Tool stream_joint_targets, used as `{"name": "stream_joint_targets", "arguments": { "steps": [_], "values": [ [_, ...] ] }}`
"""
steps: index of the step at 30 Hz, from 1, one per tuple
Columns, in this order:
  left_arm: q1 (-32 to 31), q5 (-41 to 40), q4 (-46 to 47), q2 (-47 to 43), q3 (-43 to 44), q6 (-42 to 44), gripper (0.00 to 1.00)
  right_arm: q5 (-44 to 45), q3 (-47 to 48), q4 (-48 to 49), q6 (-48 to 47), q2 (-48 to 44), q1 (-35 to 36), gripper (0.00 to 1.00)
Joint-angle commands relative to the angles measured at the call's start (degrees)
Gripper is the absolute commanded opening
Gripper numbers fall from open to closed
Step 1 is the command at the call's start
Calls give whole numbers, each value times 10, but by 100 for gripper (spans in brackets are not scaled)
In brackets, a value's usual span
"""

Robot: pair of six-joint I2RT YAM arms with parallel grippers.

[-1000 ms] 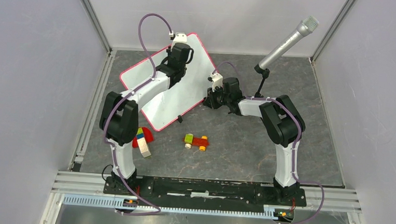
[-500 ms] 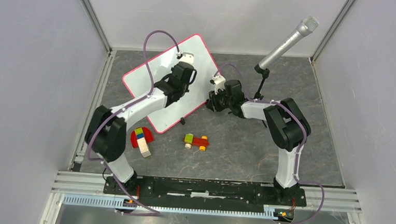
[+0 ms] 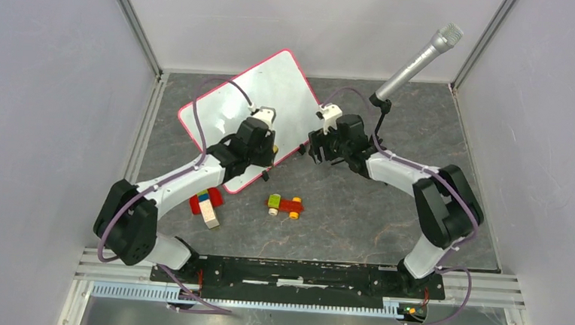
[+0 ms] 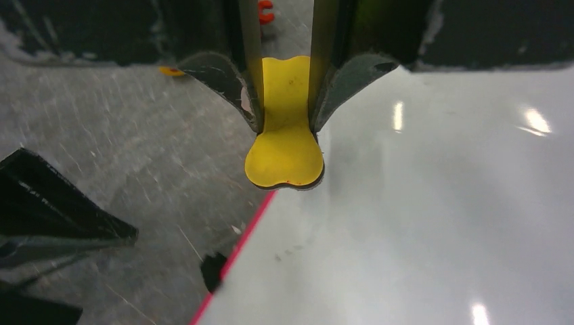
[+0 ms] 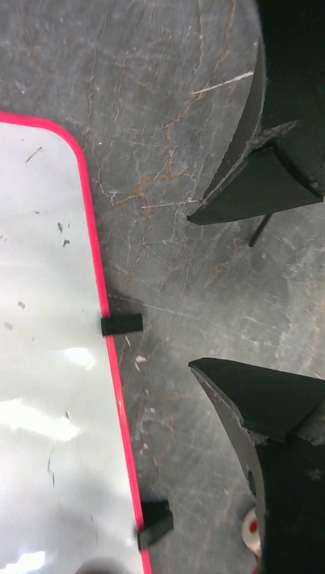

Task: Erase the whiteboard

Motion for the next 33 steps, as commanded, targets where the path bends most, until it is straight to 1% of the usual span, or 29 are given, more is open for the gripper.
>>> {"name": "stream_joint_targets", "arguments": {
  "steps": [1, 4, 6, 8, 11, 13, 15, 18, 19, 22, 26, 27, 30, 33],
  "values": [
    [-43, 60, 56, -19, -27, -57, 18, 54, -31, -41, 10, -96, 38, 78],
    [-72, 67, 89, -5, -33, -75, 19, 93, -94, -64, 23, -206, 65, 79],
    [-97, 69, 111, 15, -34, -90, 20, 109, -147, -70, 27, -310, 77, 82],
    [-123, 71, 128, 37, -33, -103, 20, 102, -192, -100, 23, -409, 79, 83],
    [-149, 77, 166, 76, -22, -120, 24, 102, -227, -142, 13, -534, 80, 87],
    [-167, 75, 178, 98, -9, -124, 27, 115, -230, -182, -2, -591, 80, 89],
    [-182, 76, 183, 118, 3, -124, 34, 151, -224, -219, -7, -633, 80, 91],
    [-194, 80, 185, 132, 14, -121, 50, 180, -218, -239, -19, -685, 80, 98],
    [-195, 81, 186, 129, 14, -120, 53, 184, -213, -242, -22, -695, 80, 98],
    [-195, 66, 182, 96, 0, -111, 64, 199, -193, -257, -27, -716, 80, 98],
    [-195, 36, 146, 11, -10, -84, 74, 215, -154, -276, -59, -731, 80, 98],
    [-195, 23, 135, -11, -8, -74, 83, 219, -144, -279, -63, -734, 80, 98],
    [-195, -16, 102, -94, -10, -45, 87, 233, -120, -285, -83, -747, 80, 98],
    [-195, -31, 108, -187, -22, -16, 91, 248, -101, -285, -97, -768, 80, 98]
  ]
}}
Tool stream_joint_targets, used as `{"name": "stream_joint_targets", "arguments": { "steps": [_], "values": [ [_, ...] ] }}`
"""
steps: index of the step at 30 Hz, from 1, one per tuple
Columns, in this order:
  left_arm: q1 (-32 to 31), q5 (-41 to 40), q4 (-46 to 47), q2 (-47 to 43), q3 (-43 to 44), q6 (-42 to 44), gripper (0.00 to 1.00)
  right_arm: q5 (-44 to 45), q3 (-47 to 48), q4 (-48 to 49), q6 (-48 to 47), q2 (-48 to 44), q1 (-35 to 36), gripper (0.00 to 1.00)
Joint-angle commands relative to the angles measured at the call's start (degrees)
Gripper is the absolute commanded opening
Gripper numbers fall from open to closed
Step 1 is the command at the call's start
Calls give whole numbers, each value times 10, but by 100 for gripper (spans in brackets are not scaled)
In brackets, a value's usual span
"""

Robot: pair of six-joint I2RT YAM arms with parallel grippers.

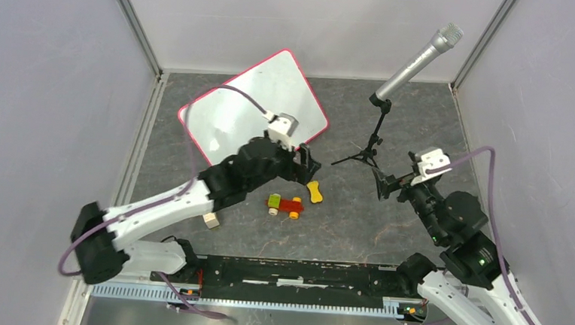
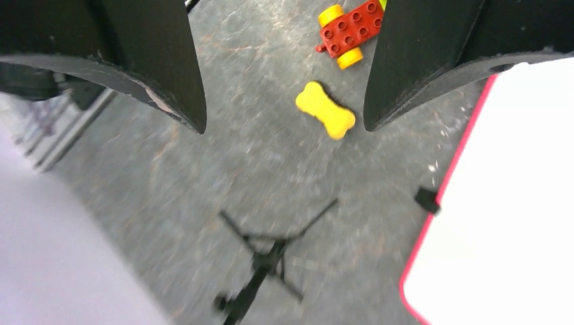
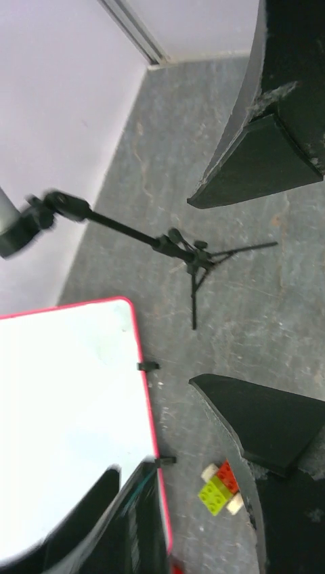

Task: Erase the whiteboard

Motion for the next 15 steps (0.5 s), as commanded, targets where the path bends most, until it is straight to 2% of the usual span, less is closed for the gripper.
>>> {"name": "stream_joint_targets", "arguments": {
  "steps": [1, 4, 9, 15],
  "values": [
    [1, -55, 7, -137, -11, 68, 93, 41, 48, 4, -37, -33, -1, 98],
    [1, -59, 20, -222, -24, 111, 100, 54, 58, 13, -41, -64, -1, 98],
    [1, -89, -5, -323, 10, 222, 100, 83, 62, 34, -43, -108, -1, 98],
    [1, -102, -16, -425, 26, 273, 100, 95, 60, 53, -44, -135, -1, 98]
  ]
}}
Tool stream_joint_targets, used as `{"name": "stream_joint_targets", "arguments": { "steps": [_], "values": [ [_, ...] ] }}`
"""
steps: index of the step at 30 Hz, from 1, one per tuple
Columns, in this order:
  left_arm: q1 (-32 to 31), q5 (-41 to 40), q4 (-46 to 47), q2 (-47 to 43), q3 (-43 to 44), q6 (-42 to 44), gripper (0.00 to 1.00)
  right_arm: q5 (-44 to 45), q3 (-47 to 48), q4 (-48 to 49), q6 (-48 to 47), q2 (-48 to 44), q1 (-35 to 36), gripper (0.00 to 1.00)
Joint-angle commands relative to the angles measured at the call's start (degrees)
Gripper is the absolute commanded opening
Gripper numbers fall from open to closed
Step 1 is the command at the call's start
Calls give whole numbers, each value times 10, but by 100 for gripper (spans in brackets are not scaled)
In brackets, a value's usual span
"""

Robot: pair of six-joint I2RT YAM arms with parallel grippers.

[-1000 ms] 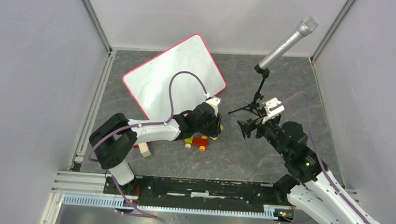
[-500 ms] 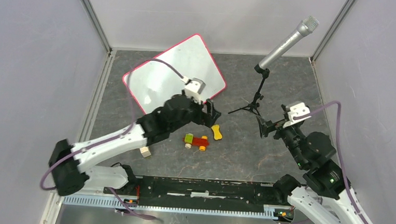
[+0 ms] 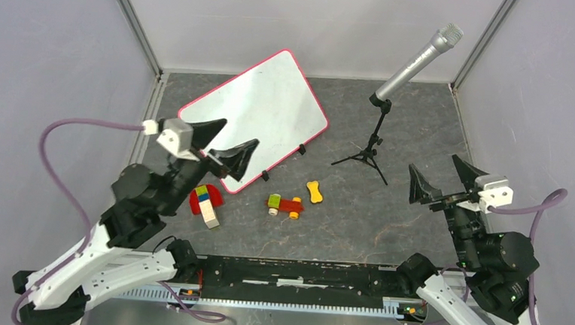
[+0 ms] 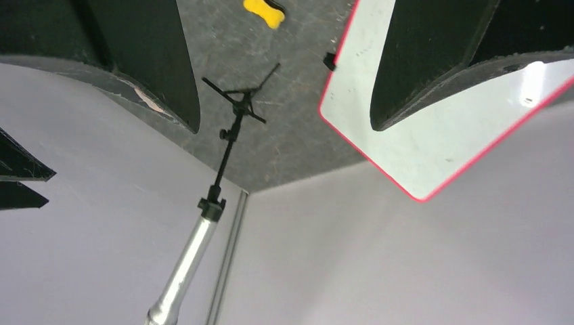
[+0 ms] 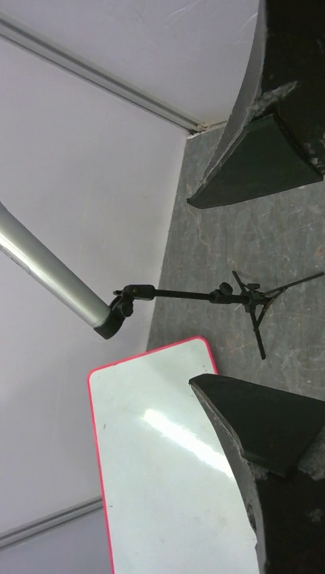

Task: Erase the whiteboard

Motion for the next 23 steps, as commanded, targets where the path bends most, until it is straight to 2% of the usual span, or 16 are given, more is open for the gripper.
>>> {"name": "stream_joint_targets", "arguments": {
  "steps": [1, 11, 23],
  "values": [
    [0, -19, -5, -71, 19, 84, 100, 20, 14, 36, -12, -13, -1, 98],
    [1, -27, -2, -179, 6, 120, 100, 25, 8, 72, -25, -13, -1, 98],
    [1, -37, -4, -184, 1, 136, 100, 44, -15, 81, -20, 0, -1, 98]
  ]
}}
